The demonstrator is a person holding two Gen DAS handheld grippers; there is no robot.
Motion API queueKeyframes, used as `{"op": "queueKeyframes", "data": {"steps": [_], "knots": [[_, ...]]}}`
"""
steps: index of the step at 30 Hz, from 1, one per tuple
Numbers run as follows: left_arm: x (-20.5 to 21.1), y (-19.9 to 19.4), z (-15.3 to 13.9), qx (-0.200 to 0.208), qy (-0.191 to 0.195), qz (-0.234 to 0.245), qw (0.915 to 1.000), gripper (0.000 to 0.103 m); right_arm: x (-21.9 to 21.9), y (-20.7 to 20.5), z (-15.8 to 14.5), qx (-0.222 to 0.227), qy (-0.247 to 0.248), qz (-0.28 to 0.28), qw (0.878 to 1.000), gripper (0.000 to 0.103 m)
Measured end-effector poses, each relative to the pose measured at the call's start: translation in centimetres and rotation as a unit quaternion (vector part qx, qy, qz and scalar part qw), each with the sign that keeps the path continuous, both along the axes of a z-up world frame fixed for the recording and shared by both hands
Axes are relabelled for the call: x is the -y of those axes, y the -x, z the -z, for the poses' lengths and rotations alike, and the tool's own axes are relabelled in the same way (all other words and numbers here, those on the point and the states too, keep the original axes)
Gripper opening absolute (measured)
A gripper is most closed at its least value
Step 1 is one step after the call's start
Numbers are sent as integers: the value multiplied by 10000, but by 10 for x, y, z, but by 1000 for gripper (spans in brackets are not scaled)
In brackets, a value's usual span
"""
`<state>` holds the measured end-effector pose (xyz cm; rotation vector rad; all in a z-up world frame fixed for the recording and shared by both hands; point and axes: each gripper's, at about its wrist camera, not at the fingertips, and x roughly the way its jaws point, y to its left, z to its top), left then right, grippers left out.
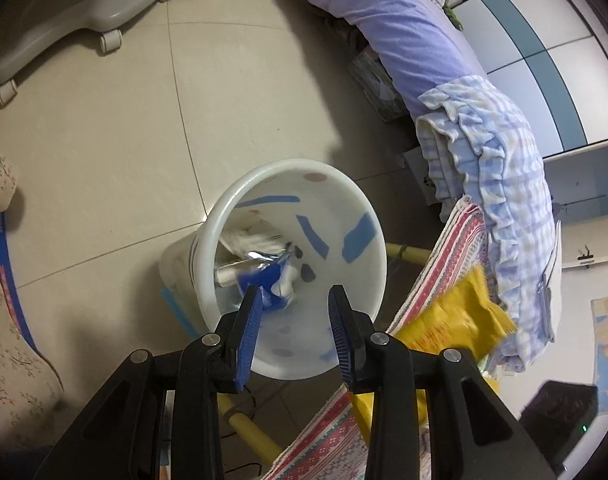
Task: Collect trash
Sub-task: 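Carry both items to the wastebasket and open both tools over it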
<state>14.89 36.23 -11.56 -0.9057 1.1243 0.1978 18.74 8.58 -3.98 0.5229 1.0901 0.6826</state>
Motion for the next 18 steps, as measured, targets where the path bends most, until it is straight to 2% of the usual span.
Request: {"op": "queueKeyframes", "data": {"steps": [9, 12, 14, 15, 16, 18], "knots": [[-13, 8, -2, 51, 152, -236, 9996, 37, -29, -23, 22, -98, 302, -36, 9995, 12], [-12, 10, -7, 107, 85, -227, 9996, 37, -45, -30, 28, -149, 388, -40, 9991, 14], [-12, 10, -9, 125, 74, -219, 9997, 37, -53, -33, 32, -177, 676, -29, 9976, 29], [-13, 11, -9, 125, 86, -212, 9997, 37, -55, -33, 32, -171, 703, -22, 9974, 45], [-12, 11, -10, 120, 107, -208, 9997, 37, -55, -33, 32, -156, 685, -27, 9975, 55], [-11, 13, -11, 123, 135, -214, 9996, 37, -53, -31, 33, -136, 696, -55, 9975, 58]]}}
